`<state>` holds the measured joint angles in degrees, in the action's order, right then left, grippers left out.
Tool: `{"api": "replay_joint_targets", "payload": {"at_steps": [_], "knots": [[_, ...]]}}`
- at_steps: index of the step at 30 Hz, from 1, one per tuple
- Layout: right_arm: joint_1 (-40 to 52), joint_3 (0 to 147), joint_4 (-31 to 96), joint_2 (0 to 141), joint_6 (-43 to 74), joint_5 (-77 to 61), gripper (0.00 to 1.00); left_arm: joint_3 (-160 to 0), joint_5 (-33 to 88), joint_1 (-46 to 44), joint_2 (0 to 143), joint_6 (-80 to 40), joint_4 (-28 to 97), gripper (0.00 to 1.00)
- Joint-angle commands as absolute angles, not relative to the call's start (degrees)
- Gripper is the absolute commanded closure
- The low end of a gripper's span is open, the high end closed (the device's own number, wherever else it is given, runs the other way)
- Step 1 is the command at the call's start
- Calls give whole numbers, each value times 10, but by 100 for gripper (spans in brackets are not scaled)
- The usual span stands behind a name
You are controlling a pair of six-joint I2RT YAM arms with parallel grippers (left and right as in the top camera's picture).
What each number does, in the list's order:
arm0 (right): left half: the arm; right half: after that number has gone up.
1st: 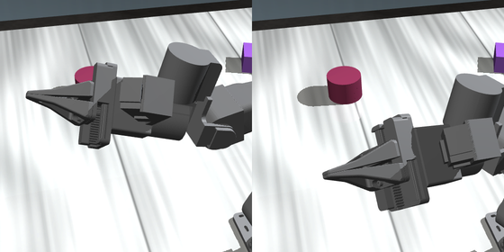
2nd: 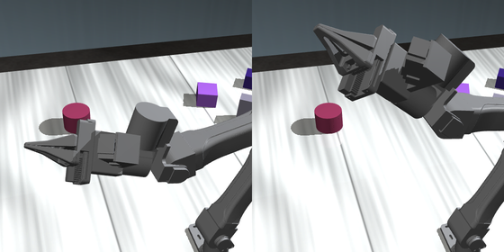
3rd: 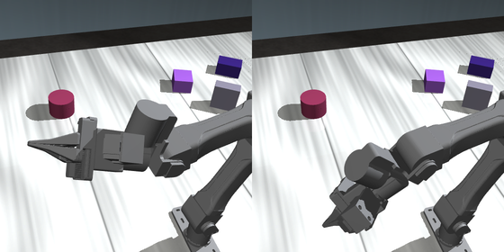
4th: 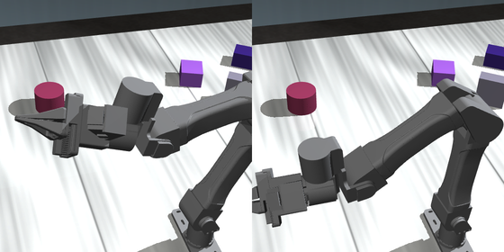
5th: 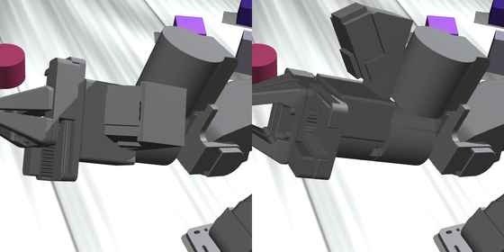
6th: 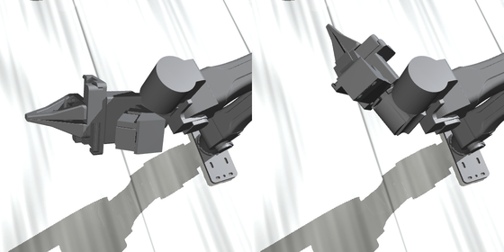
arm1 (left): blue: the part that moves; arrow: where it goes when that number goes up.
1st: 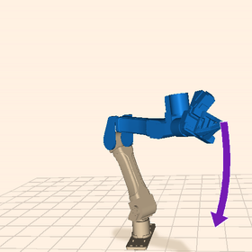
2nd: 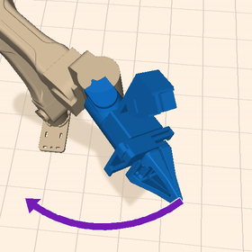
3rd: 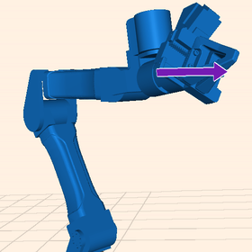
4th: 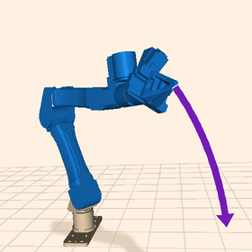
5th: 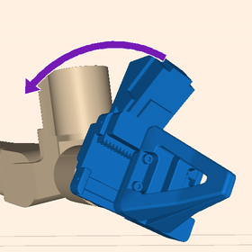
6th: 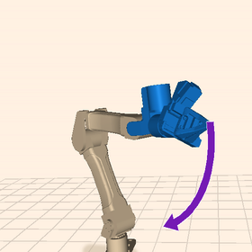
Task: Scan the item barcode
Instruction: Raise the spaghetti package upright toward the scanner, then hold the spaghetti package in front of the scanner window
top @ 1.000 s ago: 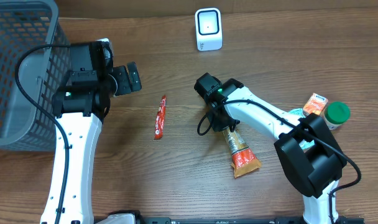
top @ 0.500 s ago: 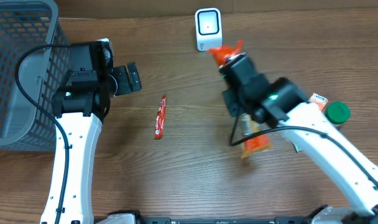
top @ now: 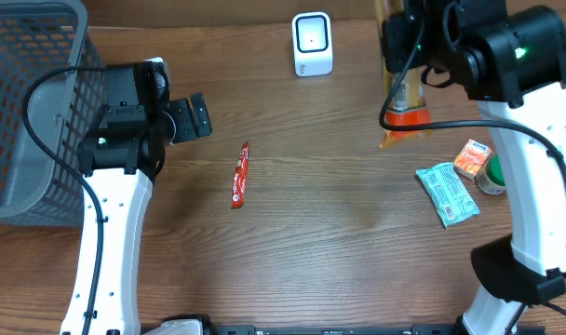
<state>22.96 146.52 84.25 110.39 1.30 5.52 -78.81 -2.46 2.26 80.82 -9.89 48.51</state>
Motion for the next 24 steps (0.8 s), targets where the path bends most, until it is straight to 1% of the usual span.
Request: {"api": "replay_joint_targets", "payload": {"at_steps": [1, 5, 10, 12, 15, 18, 21, 24], "knots": [[237, 1488, 805, 1171, -37, 54, 97, -791, -32, 22, 812, -92, 484, 0], [245, 1488, 750, 1228, -77, 106, 97, -791, -32, 22, 812, -92, 484, 0], [259, 1488, 660, 1293, -157, 141, 96, -791, -32, 22, 812, -92, 484, 0], [270, 1487, 615, 1316, -196, 176, 97, -791, -32, 22, 812, -92, 484, 0], [290, 1483, 528, 1350, -249, 266, 96, -791, -32, 22, 812, -92, 484, 0], [306, 1481, 451, 1378, -316, 318, 97, -791, -32, 22, 812, -92, 484, 0], [316, 1481, 386, 1399, -358, 349, 96, -791, -32, 22, 812, -92, 484, 0], [322, 1481, 330, 1416, -408, 351, 96, -791, -32, 22, 812, -92, 484, 0]]}}
